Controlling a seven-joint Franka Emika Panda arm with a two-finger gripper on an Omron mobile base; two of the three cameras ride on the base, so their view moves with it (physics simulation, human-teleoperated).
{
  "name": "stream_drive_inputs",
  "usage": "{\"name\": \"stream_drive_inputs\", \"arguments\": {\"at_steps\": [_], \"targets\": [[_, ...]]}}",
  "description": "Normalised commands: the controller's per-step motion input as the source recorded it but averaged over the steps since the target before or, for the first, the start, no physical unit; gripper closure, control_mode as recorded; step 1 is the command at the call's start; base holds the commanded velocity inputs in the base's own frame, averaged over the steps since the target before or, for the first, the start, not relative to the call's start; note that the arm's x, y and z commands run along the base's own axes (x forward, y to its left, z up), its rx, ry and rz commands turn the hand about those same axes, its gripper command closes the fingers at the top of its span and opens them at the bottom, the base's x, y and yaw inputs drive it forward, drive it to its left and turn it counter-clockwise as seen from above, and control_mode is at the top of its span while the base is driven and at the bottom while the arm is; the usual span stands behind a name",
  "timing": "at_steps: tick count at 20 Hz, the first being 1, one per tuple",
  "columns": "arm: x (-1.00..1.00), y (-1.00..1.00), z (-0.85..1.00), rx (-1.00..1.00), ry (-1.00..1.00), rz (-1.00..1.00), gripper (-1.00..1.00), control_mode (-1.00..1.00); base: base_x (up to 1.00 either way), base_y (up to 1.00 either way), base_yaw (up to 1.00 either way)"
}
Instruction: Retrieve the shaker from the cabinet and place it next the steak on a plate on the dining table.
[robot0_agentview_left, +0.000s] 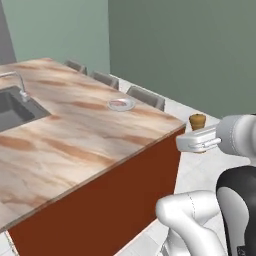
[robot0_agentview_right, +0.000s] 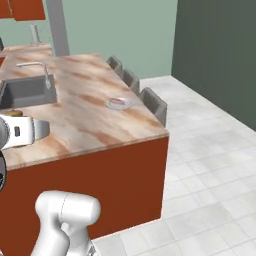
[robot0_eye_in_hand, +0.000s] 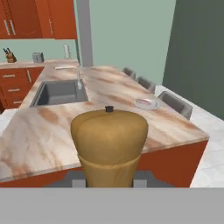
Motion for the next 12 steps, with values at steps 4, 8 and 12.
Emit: {"name": "stream_drive_inputs", "arguments": {"at_steps": [4, 8, 12], "targets": [[0.0, 0.0, 0.0, 0.0, 0.0, 0.0, 1.0, 1.0, 0.68, -1.0, 0.28], [0.0, 0.0, 0.0, 0.0, 0.0, 0.0, 1.0, 1.0, 0.91, -1.0, 0.34], [0.0, 0.0, 0.0, 0.0, 0.0, 0.0, 1.0, 1.0, 1.0, -0.99, 0.33]]}}
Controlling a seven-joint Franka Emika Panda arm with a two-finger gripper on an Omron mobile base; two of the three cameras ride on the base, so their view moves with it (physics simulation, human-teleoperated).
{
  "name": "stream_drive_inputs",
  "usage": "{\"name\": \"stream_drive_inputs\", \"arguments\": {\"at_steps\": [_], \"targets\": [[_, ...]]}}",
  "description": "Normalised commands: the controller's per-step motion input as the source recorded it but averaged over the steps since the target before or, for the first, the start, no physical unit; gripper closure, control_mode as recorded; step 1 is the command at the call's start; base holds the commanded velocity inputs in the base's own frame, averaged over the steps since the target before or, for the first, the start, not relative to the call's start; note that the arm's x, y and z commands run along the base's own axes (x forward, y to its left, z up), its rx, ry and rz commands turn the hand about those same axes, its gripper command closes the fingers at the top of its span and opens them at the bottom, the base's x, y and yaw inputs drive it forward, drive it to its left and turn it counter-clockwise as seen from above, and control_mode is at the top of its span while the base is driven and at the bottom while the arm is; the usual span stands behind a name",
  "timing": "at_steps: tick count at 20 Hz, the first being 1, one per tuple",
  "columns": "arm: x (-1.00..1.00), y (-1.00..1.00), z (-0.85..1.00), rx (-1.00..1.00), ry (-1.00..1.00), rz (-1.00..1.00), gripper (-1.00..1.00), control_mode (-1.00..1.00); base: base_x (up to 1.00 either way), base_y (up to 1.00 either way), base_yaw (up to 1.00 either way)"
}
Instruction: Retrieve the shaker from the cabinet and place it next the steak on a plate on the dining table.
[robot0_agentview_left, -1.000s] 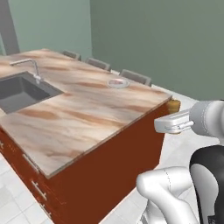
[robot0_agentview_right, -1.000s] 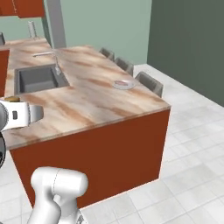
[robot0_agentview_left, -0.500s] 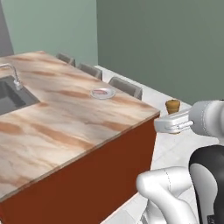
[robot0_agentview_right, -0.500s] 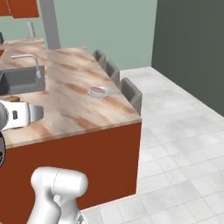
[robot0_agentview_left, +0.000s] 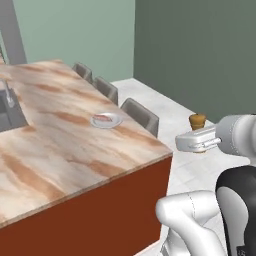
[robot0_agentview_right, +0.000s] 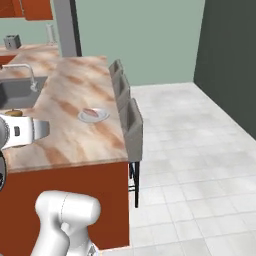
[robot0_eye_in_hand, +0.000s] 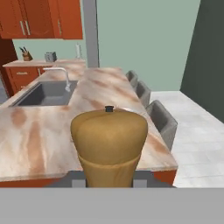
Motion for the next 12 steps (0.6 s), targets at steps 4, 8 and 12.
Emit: {"name": "stream_drive_inputs", "arguments": {"at_steps": [4, 8, 12], "targets": [[0.0, 0.0, 0.0, 0.0, 0.0, 0.0, 1.0, 1.0, 1.0, -0.89, 0.35], [0.0, 0.0, 0.0, 0.0, 0.0, 0.0, 1.0, 1.0, 0.94, -0.71, 0.35], [0.0, 0.0, 0.0, 0.0, 0.0, 0.0, 1.0, 1.0, 0.53, -0.28, 0.24]]}}
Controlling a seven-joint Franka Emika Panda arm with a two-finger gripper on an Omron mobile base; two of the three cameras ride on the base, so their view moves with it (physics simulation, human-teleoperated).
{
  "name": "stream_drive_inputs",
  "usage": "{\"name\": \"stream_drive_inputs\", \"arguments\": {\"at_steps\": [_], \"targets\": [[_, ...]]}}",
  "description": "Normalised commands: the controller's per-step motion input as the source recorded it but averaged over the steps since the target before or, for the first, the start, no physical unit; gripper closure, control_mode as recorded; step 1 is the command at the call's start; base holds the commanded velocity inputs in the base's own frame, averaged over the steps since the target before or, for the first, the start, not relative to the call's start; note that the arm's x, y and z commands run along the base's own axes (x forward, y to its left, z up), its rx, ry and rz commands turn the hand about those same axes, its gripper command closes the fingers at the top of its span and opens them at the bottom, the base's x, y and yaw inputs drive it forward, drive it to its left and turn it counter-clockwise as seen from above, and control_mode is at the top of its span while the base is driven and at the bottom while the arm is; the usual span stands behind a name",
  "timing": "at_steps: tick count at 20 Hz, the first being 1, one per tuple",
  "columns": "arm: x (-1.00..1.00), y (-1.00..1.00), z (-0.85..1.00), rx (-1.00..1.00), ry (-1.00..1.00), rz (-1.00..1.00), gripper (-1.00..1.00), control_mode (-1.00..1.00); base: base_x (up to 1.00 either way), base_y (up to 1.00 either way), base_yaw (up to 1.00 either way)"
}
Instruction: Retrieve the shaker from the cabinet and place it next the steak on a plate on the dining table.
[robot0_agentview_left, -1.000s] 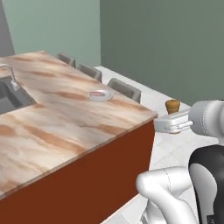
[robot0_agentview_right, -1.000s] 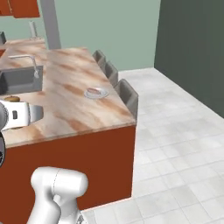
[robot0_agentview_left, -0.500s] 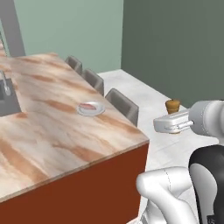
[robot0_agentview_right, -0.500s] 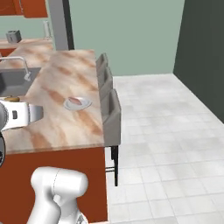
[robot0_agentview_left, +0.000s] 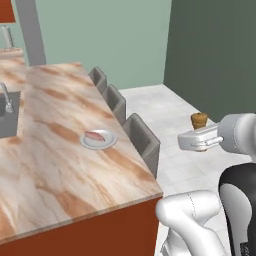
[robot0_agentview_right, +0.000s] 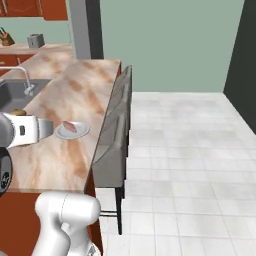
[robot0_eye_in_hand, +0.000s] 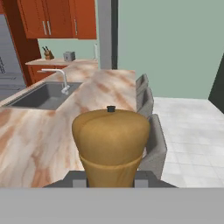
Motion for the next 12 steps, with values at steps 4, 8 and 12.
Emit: {"name": "stream_drive_inputs", "arguments": {"at_steps": [4, 8, 12], "targets": [[0.0, 0.0, 0.0, 0.0, 0.0, 0.0, 1.0, 1.0, 0.27, 0.2, 0.07], [0.0, 0.0, 0.0, 0.0, 0.0, 0.0, 1.0, 1.0, 0.39, 0.17, 0.03], [0.0, 0.0, 0.0, 0.0, 0.0, 0.0, 1.0, 1.0, 0.0, 0.88, -0.19]]}}
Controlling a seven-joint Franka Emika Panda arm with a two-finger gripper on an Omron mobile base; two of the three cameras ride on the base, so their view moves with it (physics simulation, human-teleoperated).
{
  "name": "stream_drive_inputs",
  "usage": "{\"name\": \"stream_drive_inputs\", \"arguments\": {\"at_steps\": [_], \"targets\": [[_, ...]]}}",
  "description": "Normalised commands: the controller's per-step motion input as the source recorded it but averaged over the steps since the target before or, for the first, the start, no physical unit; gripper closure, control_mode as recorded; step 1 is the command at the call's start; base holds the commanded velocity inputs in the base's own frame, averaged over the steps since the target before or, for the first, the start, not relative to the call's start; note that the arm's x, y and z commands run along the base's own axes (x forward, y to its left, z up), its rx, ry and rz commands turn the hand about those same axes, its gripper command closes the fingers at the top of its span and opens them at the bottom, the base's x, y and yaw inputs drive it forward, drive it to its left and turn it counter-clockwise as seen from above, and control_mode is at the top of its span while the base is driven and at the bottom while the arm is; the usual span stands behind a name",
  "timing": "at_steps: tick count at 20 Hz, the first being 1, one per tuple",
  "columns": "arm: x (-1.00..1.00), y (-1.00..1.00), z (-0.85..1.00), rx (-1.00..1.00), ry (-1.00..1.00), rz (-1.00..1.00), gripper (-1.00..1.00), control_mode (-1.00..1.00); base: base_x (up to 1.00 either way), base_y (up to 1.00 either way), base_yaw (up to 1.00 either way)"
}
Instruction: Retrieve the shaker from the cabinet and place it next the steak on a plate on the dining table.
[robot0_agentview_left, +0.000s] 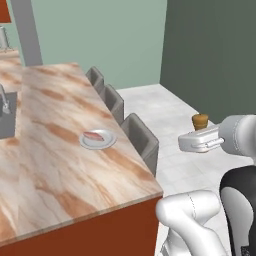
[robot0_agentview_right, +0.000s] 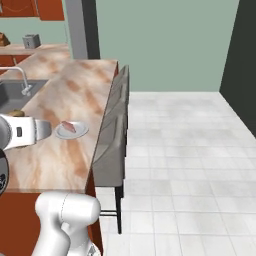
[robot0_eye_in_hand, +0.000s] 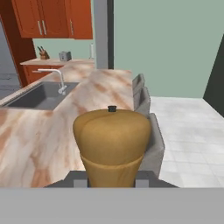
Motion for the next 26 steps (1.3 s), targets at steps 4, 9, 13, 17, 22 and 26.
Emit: {"name": "stream_drive_inputs", "arguments": {"at_steps": [4, 9, 13, 17, 22, 26], "targets": [[0.0, 0.0, 0.0, 0.0, 0.0, 0.0, 1.0, 1.0, 0.0, 0.81, -0.1], [0.0, 0.0, 0.0, 0.0, 0.0, 0.0, 1.0, 1.0, 0.05, 0.48, 0.0], [0.1, 0.05, -0.01, 0.0, 0.0, 0.04, 1.0, -1.0, 0.15, 0.23, 0.02], [0.53, 0.06, 0.0, 0.0, -0.01, 0.36, 1.0, -1.0, 0.0, 0.0, 0.0], [0.31, 0.0, -0.16, 0.06, -0.05, 0.63, 1.0, -1.0, 0.0, 0.0, 0.0], [0.28, 0.13, -0.45, 0.0, -0.05, 0.72, 1.0, -1.0, 0.0, 0.0, 0.0]]}}
